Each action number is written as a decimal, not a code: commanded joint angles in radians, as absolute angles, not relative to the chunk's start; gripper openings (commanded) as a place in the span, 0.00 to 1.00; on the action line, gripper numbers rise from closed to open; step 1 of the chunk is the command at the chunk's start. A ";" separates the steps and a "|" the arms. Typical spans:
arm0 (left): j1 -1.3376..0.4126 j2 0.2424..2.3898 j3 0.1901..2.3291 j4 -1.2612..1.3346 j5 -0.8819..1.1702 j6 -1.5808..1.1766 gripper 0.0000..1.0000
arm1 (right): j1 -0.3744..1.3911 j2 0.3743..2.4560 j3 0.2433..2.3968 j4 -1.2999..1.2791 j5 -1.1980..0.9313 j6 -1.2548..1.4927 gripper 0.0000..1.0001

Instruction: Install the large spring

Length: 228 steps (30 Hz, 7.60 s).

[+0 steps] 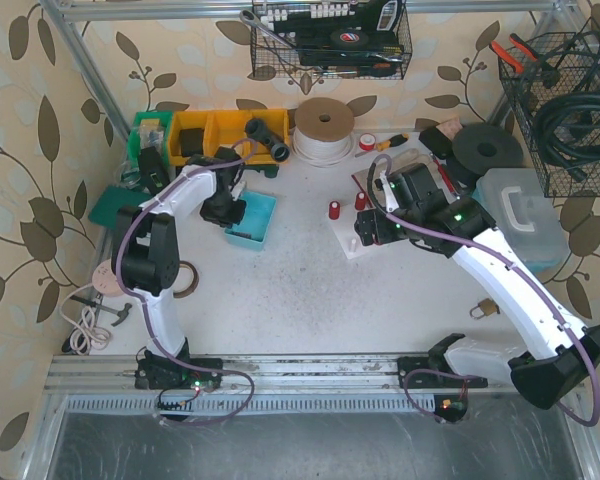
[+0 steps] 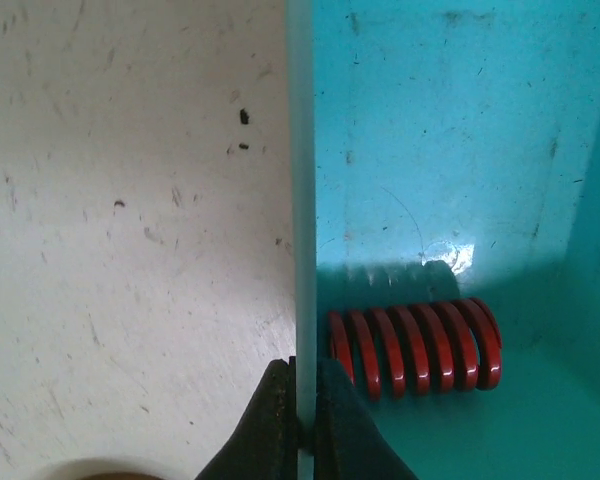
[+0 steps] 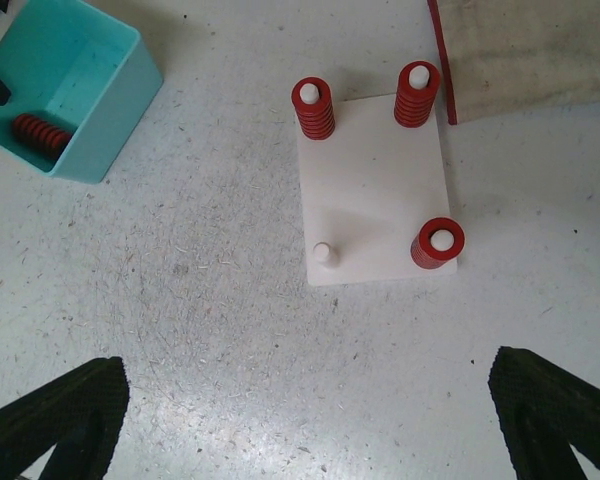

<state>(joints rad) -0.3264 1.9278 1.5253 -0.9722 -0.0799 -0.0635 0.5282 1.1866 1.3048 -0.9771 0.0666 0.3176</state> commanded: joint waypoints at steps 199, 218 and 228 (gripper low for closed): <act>-0.689 1.261 1.061 -0.118 0.543 0.396 0.00 | 0.595 1.443 1.666 -0.994 -0.446 0.561 0.61; -0.730 1.316 1.121 -0.072 0.570 0.411 0.00 | 0.597 1.545 1.667 -1.050 -0.431 0.511 0.58; -0.736 1.311 1.100 -0.065 0.493 0.380 0.08 | 0.597 1.521 1.648 -1.002 -0.401 0.519 0.00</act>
<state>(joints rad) -0.7265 1.3262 1.0805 -0.1341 0.5243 0.4011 0.5934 1.5444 1.6627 -1.0306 -0.4198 0.5148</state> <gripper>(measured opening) 0.315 0.132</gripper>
